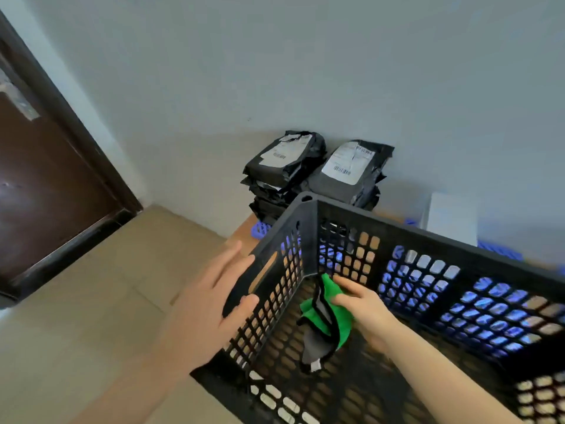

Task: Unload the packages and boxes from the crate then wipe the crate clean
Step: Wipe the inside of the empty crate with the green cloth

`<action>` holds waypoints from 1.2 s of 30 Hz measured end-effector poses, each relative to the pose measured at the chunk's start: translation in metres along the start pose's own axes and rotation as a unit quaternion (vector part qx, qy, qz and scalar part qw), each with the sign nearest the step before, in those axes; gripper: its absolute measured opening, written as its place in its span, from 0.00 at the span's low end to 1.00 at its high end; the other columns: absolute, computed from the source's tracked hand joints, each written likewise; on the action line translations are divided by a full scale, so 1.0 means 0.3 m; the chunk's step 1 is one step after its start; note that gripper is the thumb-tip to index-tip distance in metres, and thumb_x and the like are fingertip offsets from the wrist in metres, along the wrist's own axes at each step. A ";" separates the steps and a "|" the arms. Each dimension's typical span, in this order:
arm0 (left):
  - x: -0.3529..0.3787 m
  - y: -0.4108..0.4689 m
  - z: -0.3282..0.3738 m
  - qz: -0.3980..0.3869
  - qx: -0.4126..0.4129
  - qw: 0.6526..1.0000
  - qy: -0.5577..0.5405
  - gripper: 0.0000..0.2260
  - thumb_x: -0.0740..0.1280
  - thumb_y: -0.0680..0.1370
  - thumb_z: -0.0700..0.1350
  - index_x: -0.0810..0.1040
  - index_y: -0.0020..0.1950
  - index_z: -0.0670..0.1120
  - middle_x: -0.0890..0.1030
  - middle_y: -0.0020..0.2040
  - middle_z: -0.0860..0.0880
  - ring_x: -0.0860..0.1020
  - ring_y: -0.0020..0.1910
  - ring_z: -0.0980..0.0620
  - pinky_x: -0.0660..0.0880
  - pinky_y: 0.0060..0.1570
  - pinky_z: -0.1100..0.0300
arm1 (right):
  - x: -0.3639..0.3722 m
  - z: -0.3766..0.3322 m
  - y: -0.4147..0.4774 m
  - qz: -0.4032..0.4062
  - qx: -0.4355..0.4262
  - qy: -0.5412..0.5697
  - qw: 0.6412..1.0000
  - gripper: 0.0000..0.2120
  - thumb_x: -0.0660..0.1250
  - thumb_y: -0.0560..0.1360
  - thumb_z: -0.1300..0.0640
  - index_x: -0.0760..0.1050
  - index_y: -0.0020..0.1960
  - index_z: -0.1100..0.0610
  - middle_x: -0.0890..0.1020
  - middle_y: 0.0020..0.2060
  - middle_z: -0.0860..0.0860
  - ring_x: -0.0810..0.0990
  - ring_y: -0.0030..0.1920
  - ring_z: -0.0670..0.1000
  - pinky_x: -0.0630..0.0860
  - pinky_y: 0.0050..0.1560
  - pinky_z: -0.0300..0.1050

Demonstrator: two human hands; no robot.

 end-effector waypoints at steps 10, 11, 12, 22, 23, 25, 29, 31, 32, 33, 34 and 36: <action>0.046 0.025 0.227 -0.074 0.120 0.990 0.018 0.22 0.63 0.77 0.56 0.70 0.71 0.55 0.72 0.69 0.57 0.70 0.69 0.55 0.71 0.64 0.56 | -0.040 -0.085 -0.266 0.044 -0.036 0.003 0.998 0.14 0.72 0.67 0.73 0.81 0.51 0.62 0.84 0.49 0.57 0.81 0.51 0.51 0.75 0.39 0.31; 0.084 0.033 0.267 -0.135 0.096 0.986 -0.012 0.28 0.65 0.76 0.60 0.64 0.74 0.57 0.68 0.71 0.60 0.68 0.70 0.57 0.70 0.65 0.58 | -0.042 -0.082 -0.273 0.059 -0.039 0.004 0.997 0.14 0.72 0.67 0.73 0.82 0.51 0.62 0.84 0.48 0.56 0.81 0.50 0.50 0.75 0.39 0.32; 0.128 0.043 0.307 -0.191 0.073 0.978 -0.040 0.34 0.66 0.73 0.63 0.59 0.76 0.59 0.63 0.73 0.61 0.66 0.71 0.58 0.69 0.66 0.57 | -0.046 -0.083 -0.282 0.070 -0.041 0.009 0.997 0.13 0.72 0.67 0.72 0.82 0.50 0.62 0.84 0.47 0.55 0.82 0.49 0.50 0.76 0.39 0.33; 0.264 0.147 0.408 -0.187 -0.013 0.966 -0.178 0.28 0.75 0.70 0.47 0.70 0.68 0.55 0.74 0.61 0.58 0.74 0.59 0.60 0.73 0.57 0.66 | -0.173 -0.107 -0.304 0.060 -0.069 0.062 0.994 0.13 0.73 0.68 0.71 0.82 0.50 0.61 0.84 0.49 0.59 0.84 0.49 0.54 0.80 0.48 0.43; 0.252 0.157 0.400 -0.181 -0.041 0.960 -0.212 0.25 0.75 0.70 0.45 0.72 0.65 0.54 0.76 0.56 0.58 0.76 0.55 0.61 0.73 0.52 0.71 | -0.192 -0.115 -0.307 0.050 -0.084 0.037 0.995 0.14 0.74 0.67 0.69 0.81 0.52 0.59 0.84 0.49 0.58 0.84 0.49 0.52 0.80 0.48 0.41; 0.231 0.181 0.384 -0.166 -0.084 0.949 -0.253 0.20 0.75 0.70 0.44 0.74 0.59 0.54 0.78 0.52 0.59 0.76 0.49 0.64 0.73 0.45 0.72 | -0.220 -0.129 -0.311 0.031 -0.115 -0.046 0.992 0.21 0.78 0.66 0.63 0.80 0.56 0.51 0.83 0.51 0.52 0.81 0.52 0.46 0.79 0.49 0.39; 0.236 0.205 0.380 -0.188 -0.165 0.899 -0.361 0.15 0.73 0.71 0.44 0.74 0.54 0.55 0.79 0.52 0.54 0.79 0.50 0.57 0.78 0.47 0.59 | -0.204 -0.117 -0.301 -0.043 -0.129 -0.138 0.981 0.39 0.82 0.58 0.47 0.70 0.66 0.40 0.76 0.61 0.38 0.74 0.61 0.39 0.73 0.63 0.43; 0.241 0.205 0.381 -0.185 -0.193 0.868 -0.417 0.15 0.74 0.72 0.45 0.75 0.56 0.54 0.80 0.53 0.53 0.80 0.51 0.55 0.79 0.47 0.59 | -0.193 -0.105 -0.298 -0.078 -0.104 -0.044 0.991 0.37 0.81 0.59 0.51 0.72 0.66 0.46 0.81 0.58 0.47 0.80 0.59 0.47 0.75 0.62 0.48; 0.245 0.203 0.378 -0.183 -0.210 0.848 -0.451 0.15 0.74 0.73 0.45 0.75 0.57 0.53 0.80 0.53 0.52 0.81 0.50 0.55 0.79 0.47 0.59 | -0.195 -0.106 -0.301 -0.080 -0.097 0.003 0.992 0.34 0.80 0.60 0.53 0.73 0.65 0.51 0.83 0.56 0.51 0.81 0.57 0.51 0.76 0.60 0.49; 0.249 0.202 0.374 -0.182 -0.226 0.826 -0.483 0.15 0.74 0.73 0.45 0.75 0.57 0.52 0.81 0.54 0.51 0.82 0.50 0.55 0.79 0.48 0.59 | -0.203 -0.105 -0.302 -0.075 -0.093 0.041 0.992 0.31 0.78 0.62 0.55 0.75 0.63 0.55 0.83 0.54 0.53 0.82 0.56 0.53 0.76 0.59 0.48; 0.253 0.204 0.370 -0.183 -0.238 0.810 -0.504 0.15 0.74 0.73 0.46 0.75 0.58 0.52 0.81 0.54 0.51 0.83 0.50 0.55 0.80 0.49 0.58 | -0.209 -0.110 -0.306 -0.070 -0.091 0.072 0.991 0.27 0.76 0.64 0.56 0.76 0.62 0.59 0.84 0.54 0.55 0.82 0.56 0.54 0.76 0.58 0.47; 0.265 0.217 0.353 -0.177 -0.252 0.808 -0.503 0.15 0.74 0.74 0.48 0.75 0.58 0.52 0.81 0.55 0.51 0.82 0.51 0.54 0.79 0.50 0.58 | -0.225 -0.116 -0.305 -0.049 -0.080 0.123 0.988 0.19 0.72 0.68 0.58 0.80 0.57 0.63 0.83 0.53 0.58 0.81 0.56 0.57 0.75 0.58 0.49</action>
Point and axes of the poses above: each hand's wrist, its own y-axis towards the middle knuckle, its own x-axis out of the palm, z = x × y, the point moved 4 cm from there along y, towards the middle knuckle
